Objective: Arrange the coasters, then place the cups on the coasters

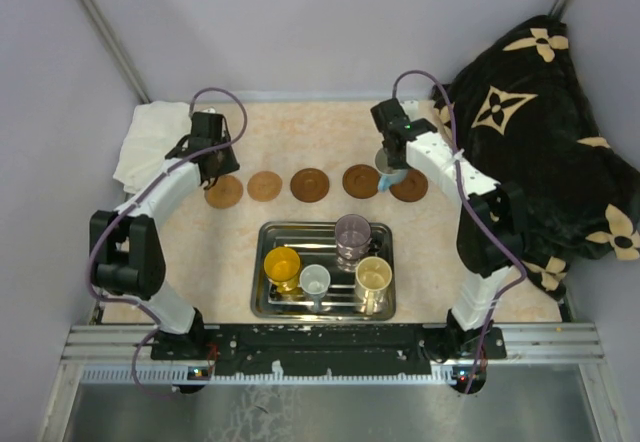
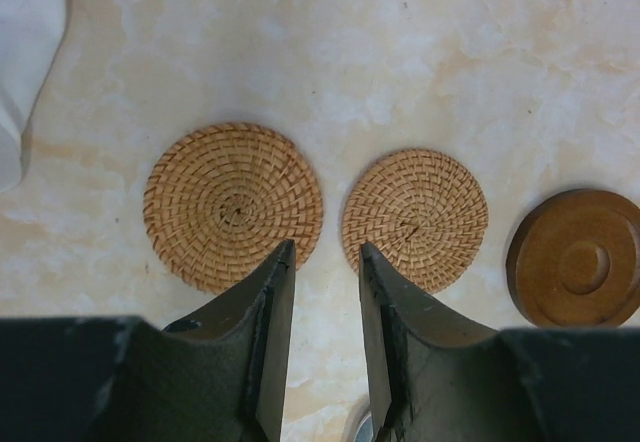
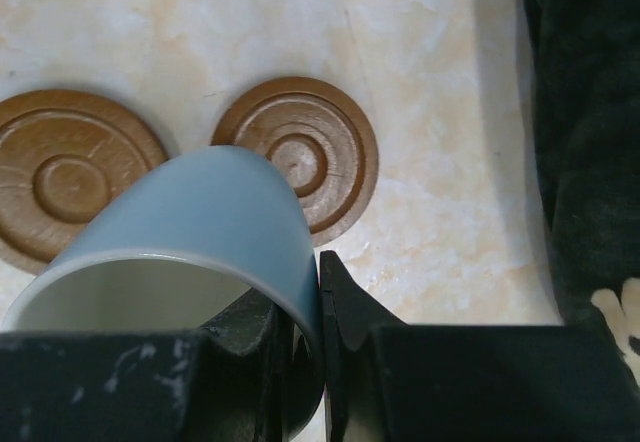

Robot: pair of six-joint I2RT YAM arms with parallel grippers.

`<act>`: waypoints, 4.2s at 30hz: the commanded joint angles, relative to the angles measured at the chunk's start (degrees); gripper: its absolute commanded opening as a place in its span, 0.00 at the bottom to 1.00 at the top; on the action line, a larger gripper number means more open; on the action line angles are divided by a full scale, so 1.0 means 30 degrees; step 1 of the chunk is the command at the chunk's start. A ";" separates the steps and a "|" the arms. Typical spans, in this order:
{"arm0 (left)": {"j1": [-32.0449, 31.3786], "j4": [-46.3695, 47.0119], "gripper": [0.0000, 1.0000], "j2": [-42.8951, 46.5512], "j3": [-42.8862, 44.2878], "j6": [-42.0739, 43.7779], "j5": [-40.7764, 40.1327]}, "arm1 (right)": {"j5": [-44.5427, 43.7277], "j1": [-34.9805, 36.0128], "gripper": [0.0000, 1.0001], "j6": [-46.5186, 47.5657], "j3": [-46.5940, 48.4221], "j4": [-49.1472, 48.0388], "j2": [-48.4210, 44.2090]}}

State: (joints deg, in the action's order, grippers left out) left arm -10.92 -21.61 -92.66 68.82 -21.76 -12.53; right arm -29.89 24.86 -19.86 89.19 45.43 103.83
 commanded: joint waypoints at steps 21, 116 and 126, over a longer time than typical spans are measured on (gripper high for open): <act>-0.0785 -0.0642 0.44 -0.0804 0.1852 0.1626 0.1734 | 0.1618 -0.3226 0.00 -0.2043 -0.1561 -0.2852 -0.1725; -0.0950 -0.0396 0.44 -0.1319 0.2235 0.2141 0.3433 | 0.2628 -0.0238 0.60 -0.0380 -0.0551 -0.2578 -0.4231; -0.1225 0.0010 0.45 -0.0668 0.1271 0.1894 0.3680 | 0.9247 0.1252 0.56 0.1930 -0.3420 -0.2346 -0.6393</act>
State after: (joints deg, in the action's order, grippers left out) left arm -14.31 -23.27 -96.64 73.87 -16.38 -2.61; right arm -9.91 25.96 -18.83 80.58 38.24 86.28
